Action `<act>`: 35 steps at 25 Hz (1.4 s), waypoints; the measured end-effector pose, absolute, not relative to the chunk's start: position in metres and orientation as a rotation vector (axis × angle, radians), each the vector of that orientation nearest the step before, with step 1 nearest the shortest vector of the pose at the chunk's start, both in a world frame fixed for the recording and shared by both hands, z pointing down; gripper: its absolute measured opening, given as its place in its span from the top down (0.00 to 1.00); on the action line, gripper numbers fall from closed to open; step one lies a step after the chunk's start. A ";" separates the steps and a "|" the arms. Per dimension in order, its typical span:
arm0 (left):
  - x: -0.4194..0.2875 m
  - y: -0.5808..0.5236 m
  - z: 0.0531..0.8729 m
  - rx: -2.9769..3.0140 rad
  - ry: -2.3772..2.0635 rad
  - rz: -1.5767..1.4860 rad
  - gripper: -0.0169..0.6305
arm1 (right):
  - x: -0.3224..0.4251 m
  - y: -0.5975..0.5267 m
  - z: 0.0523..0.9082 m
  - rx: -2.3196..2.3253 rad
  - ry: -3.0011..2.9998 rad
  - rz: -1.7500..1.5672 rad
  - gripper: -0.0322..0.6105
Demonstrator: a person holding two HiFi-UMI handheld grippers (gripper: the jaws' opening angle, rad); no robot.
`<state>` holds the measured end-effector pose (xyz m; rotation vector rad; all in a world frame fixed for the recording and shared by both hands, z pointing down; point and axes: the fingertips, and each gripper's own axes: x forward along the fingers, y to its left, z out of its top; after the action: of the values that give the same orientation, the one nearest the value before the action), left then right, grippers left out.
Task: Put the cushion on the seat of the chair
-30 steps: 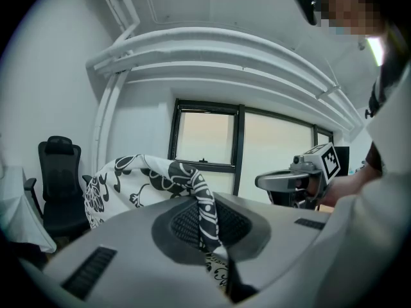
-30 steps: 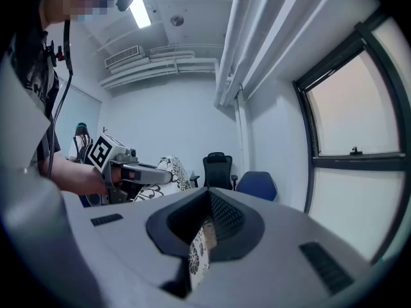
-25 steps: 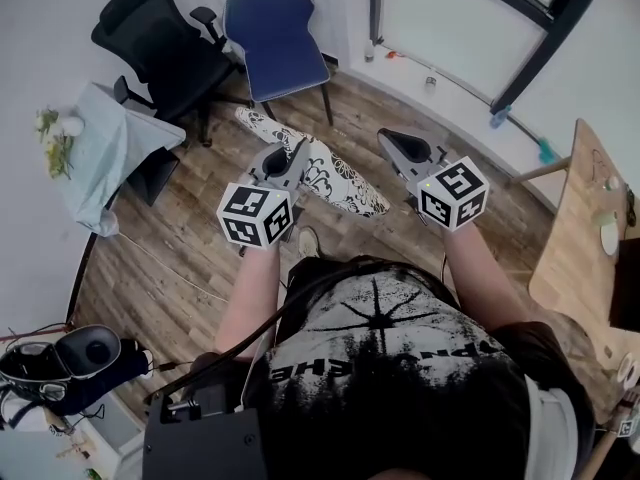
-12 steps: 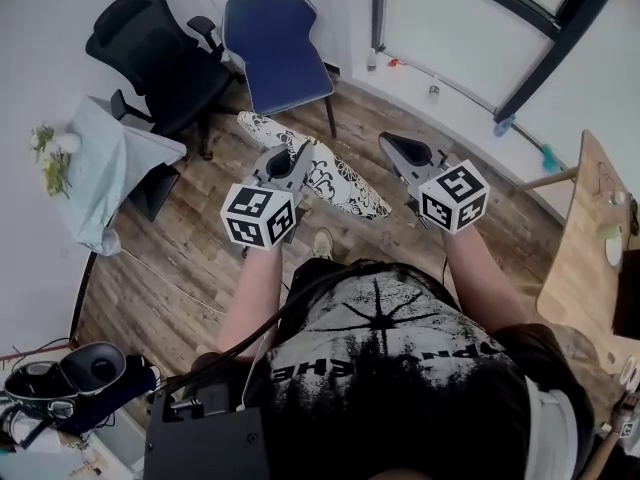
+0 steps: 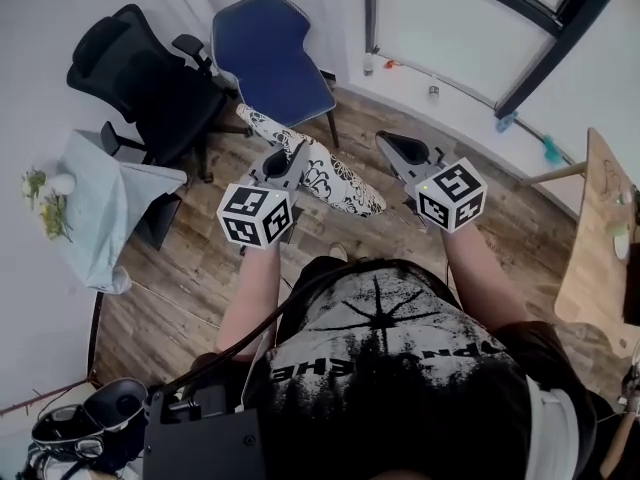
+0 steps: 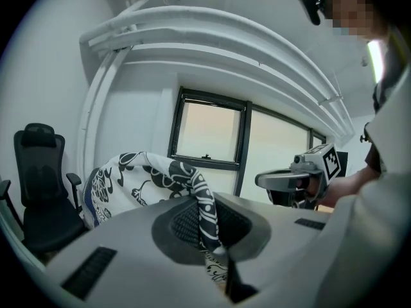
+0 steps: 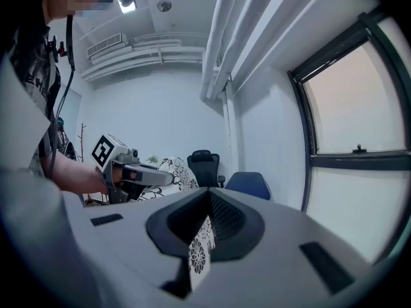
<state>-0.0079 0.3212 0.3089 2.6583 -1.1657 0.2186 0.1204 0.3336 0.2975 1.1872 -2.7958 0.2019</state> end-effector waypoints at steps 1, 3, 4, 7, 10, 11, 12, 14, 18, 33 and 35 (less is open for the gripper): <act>-0.013 0.313 0.309 2.658 -1.154 0.214 0.94 | 0.115 0.325 0.297 1.198 -2.794 0.204 0.92; -0.023 0.296 0.309 2.666 -1.134 0.211 0.94 | 0.105 0.309 0.297 1.217 -2.792 0.207 0.92; -0.027 0.288 0.309 2.672 -1.125 0.211 0.94 | 0.100 0.301 0.297 1.226 -2.790 0.206 0.92; -0.040 0.265 0.311 2.689 -1.103 0.213 0.94 | 0.086 0.279 0.297 1.252 -2.784 0.196 0.92; -0.052 0.248 0.314 2.699 -1.082 0.217 0.94 | 0.071 0.261 0.297 1.270 -2.785 0.196 0.92; -0.056 0.243 0.315 2.701 -1.074 0.218 0.94 | 0.066 0.256 0.297 1.273 -2.785 0.195 0.92; -0.059 0.238 0.316 2.701 -1.066 0.217 0.94 | 0.061 0.250 0.297 1.275 -2.783 0.194 0.92; -0.067 0.228 0.319 2.695 -1.051 0.213 0.94 | 0.052 0.240 0.298 1.278 -2.775 0.199 0.92; -0.082 0.212 0.328 2.678 -1.027 0.207 0.94 | 0.037 0.224 0.304 1.287 -2.760 0.219 0.92; -0.118 0.178 0.345 2.622 -1.076 0.226 0.94 | -0.007 0.186 0.314 1.183 -2.781 0.258 0.92; -0.122 0.172 0.349 2.611 -1.095 0.236 0.94 | -0.012 0.179 0.317 1.152 -2.786 0.252 0.92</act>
<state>-0.1218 0.1718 0.3487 2.6109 -1.0948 0.2358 -0.0117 0.1786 0.3168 1.1519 -2.7856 0.2518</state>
